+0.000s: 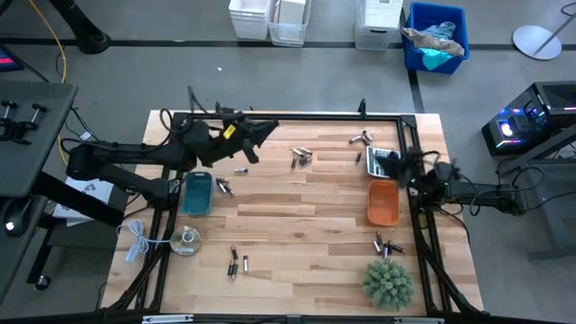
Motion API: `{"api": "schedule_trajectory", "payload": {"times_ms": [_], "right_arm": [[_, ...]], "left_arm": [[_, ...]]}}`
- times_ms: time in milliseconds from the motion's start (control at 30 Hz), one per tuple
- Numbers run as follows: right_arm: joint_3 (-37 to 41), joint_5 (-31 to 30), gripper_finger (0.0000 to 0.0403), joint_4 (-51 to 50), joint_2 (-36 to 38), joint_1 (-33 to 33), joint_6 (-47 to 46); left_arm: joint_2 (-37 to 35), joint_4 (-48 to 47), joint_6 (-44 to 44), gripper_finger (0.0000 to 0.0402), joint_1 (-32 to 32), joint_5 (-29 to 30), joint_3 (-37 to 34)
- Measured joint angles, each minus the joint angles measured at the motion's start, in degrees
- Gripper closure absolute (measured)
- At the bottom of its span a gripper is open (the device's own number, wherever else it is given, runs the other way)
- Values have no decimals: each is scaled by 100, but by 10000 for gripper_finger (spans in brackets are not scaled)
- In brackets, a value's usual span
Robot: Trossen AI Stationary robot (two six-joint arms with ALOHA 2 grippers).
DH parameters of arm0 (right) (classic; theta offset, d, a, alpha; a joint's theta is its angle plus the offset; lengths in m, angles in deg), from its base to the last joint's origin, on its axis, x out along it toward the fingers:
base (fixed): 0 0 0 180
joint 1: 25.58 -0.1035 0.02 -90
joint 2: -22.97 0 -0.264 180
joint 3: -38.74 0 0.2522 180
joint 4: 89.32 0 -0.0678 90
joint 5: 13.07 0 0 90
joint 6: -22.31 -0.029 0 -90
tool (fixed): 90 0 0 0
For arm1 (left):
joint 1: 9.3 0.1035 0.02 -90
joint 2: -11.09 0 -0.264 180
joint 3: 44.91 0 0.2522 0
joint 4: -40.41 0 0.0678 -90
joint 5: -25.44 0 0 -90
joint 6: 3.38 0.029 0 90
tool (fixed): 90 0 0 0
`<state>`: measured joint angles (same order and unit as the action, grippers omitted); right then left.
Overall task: Sort batteries
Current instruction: Put the silver battery into the blue bin
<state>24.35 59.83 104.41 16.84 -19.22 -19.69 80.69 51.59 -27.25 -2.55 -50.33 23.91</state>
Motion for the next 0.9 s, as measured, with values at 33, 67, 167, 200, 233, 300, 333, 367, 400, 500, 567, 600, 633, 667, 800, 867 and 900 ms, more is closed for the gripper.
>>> {"api": "schedule_trajectory", "payload": {"times_ms": [33,67,167,200,233,300,333,367,400,500,567,600,633,667,800,867,900], "right_arm": [[0,-183,402,345,-37,5,-85],[-1,-221,402,654,-95,5,-91],[-257,316,402,829,-467,3,2],[-413,433,402,730,-656,-2,42],[-608,518,402,588,-903,-4,93],[-991,537,402,213,-1425,-4,302],[-1209,546,402,26,-1710,-4,375],[-1426,582,402,-192,-1964,-4,469],[-1644,624,402,-439,-2210,-4,512],[-2277,687,402,-1256,-2854,-2,712],[-2598,686,402,-1595,-3206,-1,823],[-2716,682,402,-1671,-3351,3,874],[-2819,684,402,-1724,-3490,11,902],[-2908,686,402,-1738,-3609,34,906],[-3075,772,402,-1731,-3898,134,889],[-3086,828,402,-1736,-3939,176,851],[-3086,839,402,-1744,-3939,192,839]], "left_arm": [[-10,-552,16,398,101,-231,177],[-39,-1400,-13,398,229,-436,441],[2,-4541,395,389,670,-779,1502],[97,-5440,676,382,785,-777,1806],[217,-6203,941,372,896,-770,2023],[477,-7237,1333,346,1132,-795,2163],[620,-7610,1475,331,1245,-890,2136],[754,-7915,1604,315,1355,-966,2063],[888,-8177,1723,298,1453,-1031,1959],[1339,-8727,1991,251,1664,-1090,1627],[1673,-8744,2060,224,1772,-1107,1443],[1826,-8672,2124,213,1825,-1119,1389],[1982,-8590,2221,203,1869,-1118,1365],[2128,-8451,2325,196,1908,-1113,1332],[2882,-8513,2606,183,2000,-1104,1296],[3135,-8601,2606,182,2004,-1133,1299],[3234,-8603,2606,181,2004,-1156,1301]]}}
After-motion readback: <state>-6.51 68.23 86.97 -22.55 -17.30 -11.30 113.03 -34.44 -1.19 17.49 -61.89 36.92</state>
